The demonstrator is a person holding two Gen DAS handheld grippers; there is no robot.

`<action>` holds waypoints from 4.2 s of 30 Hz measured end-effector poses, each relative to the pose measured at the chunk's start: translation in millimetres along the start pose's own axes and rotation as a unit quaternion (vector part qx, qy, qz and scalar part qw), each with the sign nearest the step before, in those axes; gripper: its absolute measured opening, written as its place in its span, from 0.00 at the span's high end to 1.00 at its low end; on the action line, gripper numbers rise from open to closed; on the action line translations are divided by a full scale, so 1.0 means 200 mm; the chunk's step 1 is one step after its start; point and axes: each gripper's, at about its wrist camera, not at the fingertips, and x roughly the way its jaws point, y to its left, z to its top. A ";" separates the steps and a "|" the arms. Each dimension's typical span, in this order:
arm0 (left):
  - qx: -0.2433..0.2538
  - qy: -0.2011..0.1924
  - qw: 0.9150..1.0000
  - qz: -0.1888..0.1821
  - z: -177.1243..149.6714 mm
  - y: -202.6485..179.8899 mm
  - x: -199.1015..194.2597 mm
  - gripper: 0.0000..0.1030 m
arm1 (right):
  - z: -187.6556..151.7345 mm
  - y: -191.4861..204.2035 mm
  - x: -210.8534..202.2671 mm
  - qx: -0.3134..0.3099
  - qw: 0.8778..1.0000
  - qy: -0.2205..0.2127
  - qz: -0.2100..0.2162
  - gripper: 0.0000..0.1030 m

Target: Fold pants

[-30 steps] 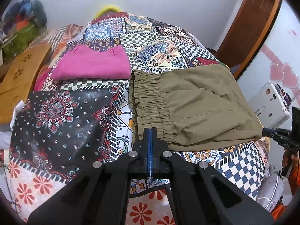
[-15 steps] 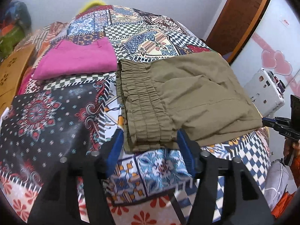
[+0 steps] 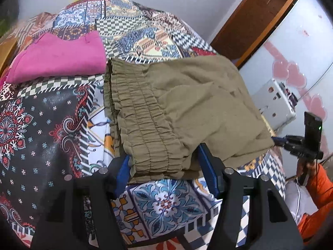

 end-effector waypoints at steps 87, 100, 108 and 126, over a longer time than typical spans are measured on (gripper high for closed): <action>-0.009 -0.004 0.985 0.171 0.30 -0.12 0.02 0.56 | 0.57 0.20 0.03 -0.100 0.993 -0.025 0.060 0.53; 0.042 0.030 0.985 0.167 0.06 -0.26 0.19 0.46 | 0.99 0.13 0.77 -0.098 0.993 0.064 0.020 0.65; 0.035 0.024 0.986 0.161 -0.01 -0.22 0.15 0.38 | 1.12 -0.19 0.72 0.006 0.999 0.042 0.019 1.00; -0.043 -0.034 0.973 0.223 0.38 0.07 0.08 0.51 | 1.24 -0.37 0.47 0.004 0.997 -0.065 -0.036 0.37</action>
